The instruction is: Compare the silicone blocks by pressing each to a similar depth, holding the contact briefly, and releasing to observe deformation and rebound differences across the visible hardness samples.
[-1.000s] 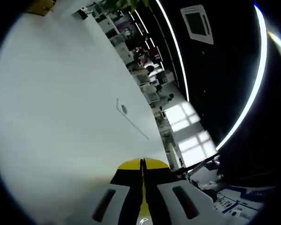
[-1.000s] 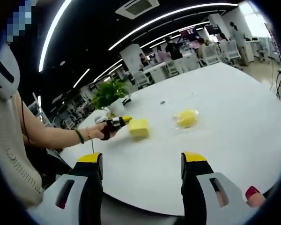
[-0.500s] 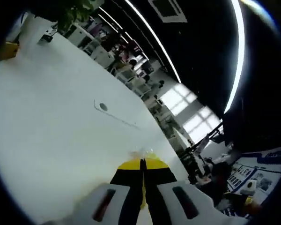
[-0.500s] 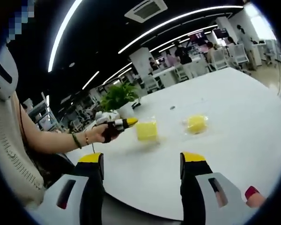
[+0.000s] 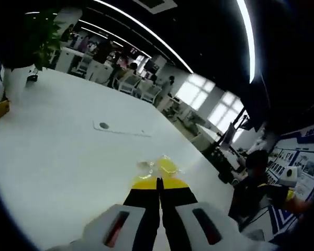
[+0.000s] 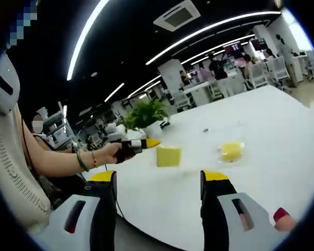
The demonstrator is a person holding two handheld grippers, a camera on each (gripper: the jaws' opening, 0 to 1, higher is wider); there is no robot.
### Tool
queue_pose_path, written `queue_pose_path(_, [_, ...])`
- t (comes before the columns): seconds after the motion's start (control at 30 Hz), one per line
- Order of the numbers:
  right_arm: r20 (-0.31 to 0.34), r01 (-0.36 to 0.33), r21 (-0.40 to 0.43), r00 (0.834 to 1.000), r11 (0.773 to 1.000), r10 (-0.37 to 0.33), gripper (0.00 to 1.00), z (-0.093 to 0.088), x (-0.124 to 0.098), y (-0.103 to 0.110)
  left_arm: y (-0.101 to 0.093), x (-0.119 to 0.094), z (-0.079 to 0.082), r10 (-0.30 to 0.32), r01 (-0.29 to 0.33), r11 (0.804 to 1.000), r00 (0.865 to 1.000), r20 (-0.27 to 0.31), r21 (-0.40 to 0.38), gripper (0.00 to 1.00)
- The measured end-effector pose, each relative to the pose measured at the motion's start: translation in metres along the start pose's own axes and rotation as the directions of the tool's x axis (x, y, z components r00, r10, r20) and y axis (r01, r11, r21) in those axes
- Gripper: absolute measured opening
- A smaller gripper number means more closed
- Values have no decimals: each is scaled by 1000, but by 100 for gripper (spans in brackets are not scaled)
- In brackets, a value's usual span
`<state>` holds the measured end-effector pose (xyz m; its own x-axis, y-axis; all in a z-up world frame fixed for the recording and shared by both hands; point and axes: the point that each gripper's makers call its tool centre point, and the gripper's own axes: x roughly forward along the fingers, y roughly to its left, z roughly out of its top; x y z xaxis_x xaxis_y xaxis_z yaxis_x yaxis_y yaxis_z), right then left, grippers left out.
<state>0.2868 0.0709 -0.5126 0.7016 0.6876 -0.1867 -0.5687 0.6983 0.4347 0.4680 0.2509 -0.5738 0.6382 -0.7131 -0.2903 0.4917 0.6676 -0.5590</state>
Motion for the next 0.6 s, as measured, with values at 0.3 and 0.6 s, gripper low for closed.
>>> queue_pose_path(0.3, [6, -66, -30, 998, 997, 67, 66, 9, -1, 13, -41, -25, 14, -59, 58, 995, 998, 2, 82, 0])
queue_pose_path(0.6, [-74, -166, -84, 984, 983, 159, 67, 15, 4, 27, -84, -51, 29, -123, 125, 975, 992, -21, 181, 0])
